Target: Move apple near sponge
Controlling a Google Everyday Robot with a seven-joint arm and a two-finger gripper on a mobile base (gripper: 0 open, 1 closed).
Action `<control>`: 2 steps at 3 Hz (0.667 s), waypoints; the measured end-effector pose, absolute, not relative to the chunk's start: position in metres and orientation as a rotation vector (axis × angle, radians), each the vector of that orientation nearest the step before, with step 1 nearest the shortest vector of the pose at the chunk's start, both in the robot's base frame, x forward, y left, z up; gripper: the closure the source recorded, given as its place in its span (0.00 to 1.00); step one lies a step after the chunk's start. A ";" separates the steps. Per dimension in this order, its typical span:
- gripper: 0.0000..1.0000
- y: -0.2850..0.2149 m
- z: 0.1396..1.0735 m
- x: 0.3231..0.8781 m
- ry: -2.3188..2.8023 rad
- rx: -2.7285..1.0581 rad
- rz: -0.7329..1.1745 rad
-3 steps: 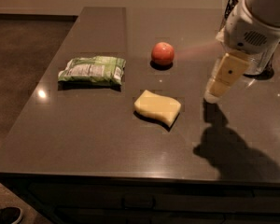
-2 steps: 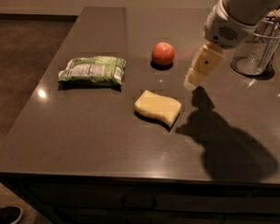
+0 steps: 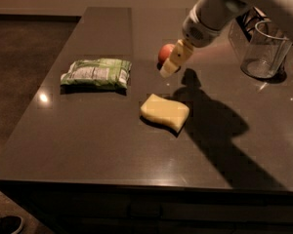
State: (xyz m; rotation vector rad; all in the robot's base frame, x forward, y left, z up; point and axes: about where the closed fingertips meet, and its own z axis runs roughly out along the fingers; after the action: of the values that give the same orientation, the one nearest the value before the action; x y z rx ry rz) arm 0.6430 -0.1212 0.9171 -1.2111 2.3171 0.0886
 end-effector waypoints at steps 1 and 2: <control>0.00 -0.108 0.896 0.682 2.353 -1.132 0.088; 0.00 -0.097 0.878 0.707 2.409 -1.089 0.060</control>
Offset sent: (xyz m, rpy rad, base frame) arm 0.0954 0.0371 -0.0587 -0.0405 0.0586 -0.1832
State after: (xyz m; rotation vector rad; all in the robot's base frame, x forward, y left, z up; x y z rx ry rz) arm 0.7070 -0.0972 0.8777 -1.0888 2.4086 0.0599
